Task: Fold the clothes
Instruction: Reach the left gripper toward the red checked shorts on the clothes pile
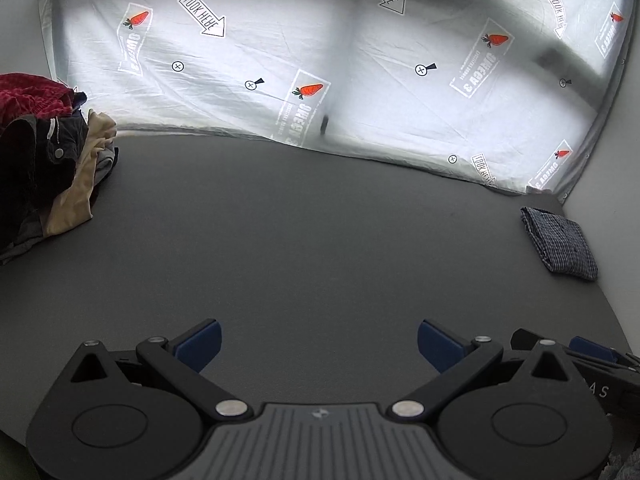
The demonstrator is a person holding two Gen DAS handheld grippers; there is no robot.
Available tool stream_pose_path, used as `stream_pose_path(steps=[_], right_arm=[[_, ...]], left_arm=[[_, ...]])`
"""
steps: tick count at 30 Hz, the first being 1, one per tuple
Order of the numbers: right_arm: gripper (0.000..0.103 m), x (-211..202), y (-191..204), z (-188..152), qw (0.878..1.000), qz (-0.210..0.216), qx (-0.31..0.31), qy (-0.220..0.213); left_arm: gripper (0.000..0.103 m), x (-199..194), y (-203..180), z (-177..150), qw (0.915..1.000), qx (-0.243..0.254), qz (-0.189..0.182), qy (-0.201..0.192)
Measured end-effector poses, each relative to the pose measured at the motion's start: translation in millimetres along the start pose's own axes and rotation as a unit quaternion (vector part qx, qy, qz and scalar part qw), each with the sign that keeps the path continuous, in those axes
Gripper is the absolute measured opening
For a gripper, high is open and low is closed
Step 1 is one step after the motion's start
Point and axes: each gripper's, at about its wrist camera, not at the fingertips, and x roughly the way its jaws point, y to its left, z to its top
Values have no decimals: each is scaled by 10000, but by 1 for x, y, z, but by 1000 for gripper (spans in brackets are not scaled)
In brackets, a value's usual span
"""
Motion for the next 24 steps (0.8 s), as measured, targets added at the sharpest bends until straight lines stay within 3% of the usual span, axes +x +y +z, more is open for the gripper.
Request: stream_pose_path(steps=[3,6,14,21,24], right_arm=[[96,24,0,17,9994,252,-224,-9],[94,50,9,25,9977,484,-476,82],[92,95,75,37,9904,1046,-859,272],[92,129,167,50,9889,1060,-988,322],[92,147,211,61,9880,1062,-1081,315]], left_arm=[[103,12,8,17,9985,-534,-25,125],[103,20,18,28,9961,-867,174,74],[103,30,87,48,9870,-1565,329,131],[100,23,202,115,9764,-2011,221,-755],[89,17,253,147,9684,-2122,440,-1235]])
